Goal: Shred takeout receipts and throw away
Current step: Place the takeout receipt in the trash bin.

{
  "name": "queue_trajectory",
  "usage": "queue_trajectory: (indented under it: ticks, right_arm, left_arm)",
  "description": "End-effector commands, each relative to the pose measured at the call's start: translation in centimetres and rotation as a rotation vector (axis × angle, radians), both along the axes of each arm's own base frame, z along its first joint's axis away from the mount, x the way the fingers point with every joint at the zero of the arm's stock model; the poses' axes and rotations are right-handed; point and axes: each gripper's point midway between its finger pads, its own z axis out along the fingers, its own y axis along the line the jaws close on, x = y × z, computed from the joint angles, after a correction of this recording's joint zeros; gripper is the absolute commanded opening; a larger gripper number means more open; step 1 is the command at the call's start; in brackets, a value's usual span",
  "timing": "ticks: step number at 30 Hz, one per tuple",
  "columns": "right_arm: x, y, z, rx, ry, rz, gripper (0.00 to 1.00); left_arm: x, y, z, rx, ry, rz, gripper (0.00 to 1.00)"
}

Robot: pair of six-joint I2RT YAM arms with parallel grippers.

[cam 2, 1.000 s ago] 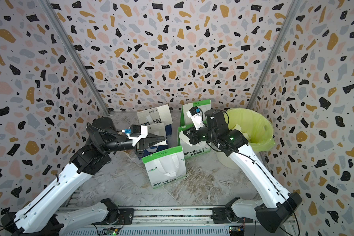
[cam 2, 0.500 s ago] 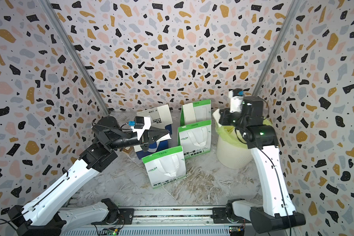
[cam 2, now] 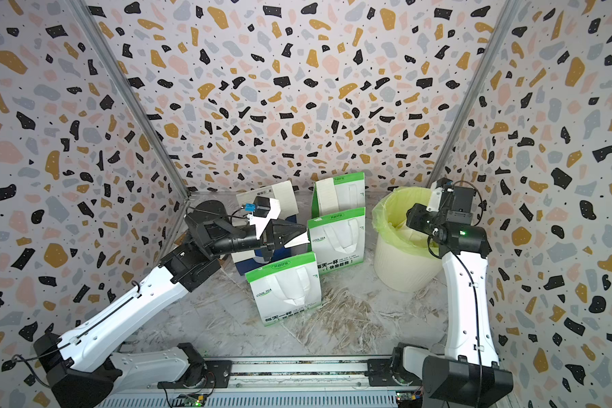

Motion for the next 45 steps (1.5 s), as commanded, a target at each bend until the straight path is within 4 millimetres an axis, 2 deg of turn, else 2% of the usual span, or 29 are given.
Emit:
queue_trajectory:
  ticks: [1, 6, 9, 11, 13, 16, 18, 21, 28, 33, 40, 41, 43, 45]
  right_arm:
    - [-0.3, 1.3, 1.6, 0.035, -0.045, 0.065, 0.61]
    - [-0.5, 4.8, 2.4, 0.169, -0.090, 0.240, 0.69]
    - [-1.5, 7.2, 4.8, 0.222, -0.175, 0.365, 0.70]
    - [-3.0, 9.8, 7.3, 0.254, -0.258, 0.511, 0.70]
    - [-5.1, 13.3, 9.8, 0.267, -0.343, 0.692, 0.70]
    - [-8.4, 17.7, 11.7, 0.287, -0.429, 0.907, 0.70]
    - [-10.2, 19.9, 11.9, 0.296, -0.454, 1.004, 0.71]
    - [-11.9, 22.4, 11.3, 0.300, -0.461, 1.099, 0.72]
    - [-13.0, 25.7, 9.3, 0.305, -0.435, 1.186, 0.72]
    - [-13.3, 26.9, 9.3, 0.309, -0.448, 1.217, 0.60]
    - [-13.4, 27.3, 9.8, 0.312, -0.470, 1.212, 0.26]
    - [-13.3, 27.3, 9.7, 0.308, -0.471, 1.205, 0.20]
    - [-12.7, 27.1, 9.6, 0.297, -0.470, 1.162, 0.00]
    - [-12.2, 26.8, 9.4, 0.289, -0.464, 1.125, 0.00]
  left_arm:
    - [-0.1, -0.3, 2.0, -0.041, -0.025, 0.005, 0.00]
    - [0.1, -1.0, 1.3, -0.029, -0.004, 0.007, 0.00]
    - [0.3, -1.4, 1.2, -0.031, 0.013, 0.009, 0.00]
    - [0.4, -1.6, 1.3, -0.040, 0.020, 0.008, 0.00]
    - [0.5, -1.8, 1.8, -0.066, 0.022, 0.004, 0.00]
    - [0.6, -1.9, 2.4, -0.104, 0.034, 0.004, 0.00]
    - [0.7, -1.9, 2.8, -0.132, 0.045, 0.005, 0.00]
    - [0.5, -1.8, 3.4, -0.179, 0.065, -0.012, 0.00]
    - [0.3, -1.8, 3.5, -0.204, 0.090, -0.029, 0.00]
    - [0.3, -1.9, 3.1, -0.191, 0.097, -0.028, 0.00]
    - [0.3, -2.0, 3.0, -0.191, 0.098, -0.036, 0.00]
    - [0.3, -2.0, 2.9, -0.190, 0.101, -0.036, 0.00]
    - [0.3, -2.0, 3.0, -0.190, 0.101, -0.035, 0.00]
    - [0.2, -2.0, 2.9, -0.188, 0.100, -0.039, 0.01]
